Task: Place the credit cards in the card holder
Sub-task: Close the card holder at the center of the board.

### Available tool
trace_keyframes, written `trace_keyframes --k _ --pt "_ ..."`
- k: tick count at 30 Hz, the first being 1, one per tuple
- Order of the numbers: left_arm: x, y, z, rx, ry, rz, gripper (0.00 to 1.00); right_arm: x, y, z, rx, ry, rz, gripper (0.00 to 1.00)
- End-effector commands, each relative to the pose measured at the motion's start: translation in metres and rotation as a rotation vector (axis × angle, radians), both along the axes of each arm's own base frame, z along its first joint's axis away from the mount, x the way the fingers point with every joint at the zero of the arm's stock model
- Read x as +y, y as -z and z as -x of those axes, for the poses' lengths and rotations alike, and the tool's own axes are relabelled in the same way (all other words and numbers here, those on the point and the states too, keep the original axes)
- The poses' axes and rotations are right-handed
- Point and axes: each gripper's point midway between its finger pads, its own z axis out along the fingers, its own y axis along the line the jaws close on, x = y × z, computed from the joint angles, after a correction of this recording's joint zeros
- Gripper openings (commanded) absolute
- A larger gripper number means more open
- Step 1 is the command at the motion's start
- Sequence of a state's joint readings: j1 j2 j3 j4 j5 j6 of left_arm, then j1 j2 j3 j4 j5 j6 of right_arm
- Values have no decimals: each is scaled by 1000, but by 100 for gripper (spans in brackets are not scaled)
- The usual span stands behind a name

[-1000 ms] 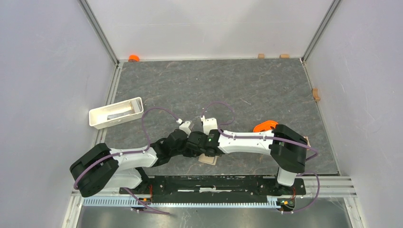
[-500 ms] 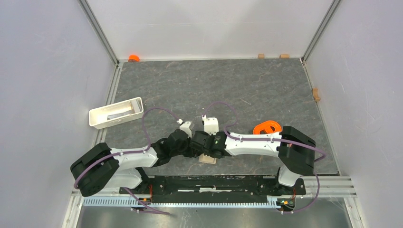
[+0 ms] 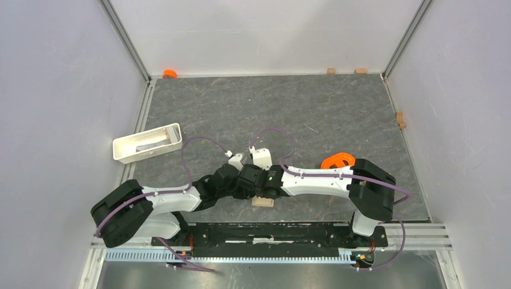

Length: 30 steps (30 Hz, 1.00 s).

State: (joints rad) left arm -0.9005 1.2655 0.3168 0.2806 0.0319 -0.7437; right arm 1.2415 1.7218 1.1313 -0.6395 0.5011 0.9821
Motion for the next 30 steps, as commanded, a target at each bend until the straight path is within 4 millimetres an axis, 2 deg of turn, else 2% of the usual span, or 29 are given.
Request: trace_keyframes --k 1,8,14,30 --pt "24 34 17 89 -9 -133 43 11 -4 -1 6 -31 9 0" --pt "24 38 17 96 -16 -145 40 7 -2 -1 7 -32 45 0" --pt "24 40 17 101 -17 -151 39 14 0 -2 7 -50 30 0" --pt "24 40 17 102 -17 -149 37 15 9 -3 14 -54 43 0"
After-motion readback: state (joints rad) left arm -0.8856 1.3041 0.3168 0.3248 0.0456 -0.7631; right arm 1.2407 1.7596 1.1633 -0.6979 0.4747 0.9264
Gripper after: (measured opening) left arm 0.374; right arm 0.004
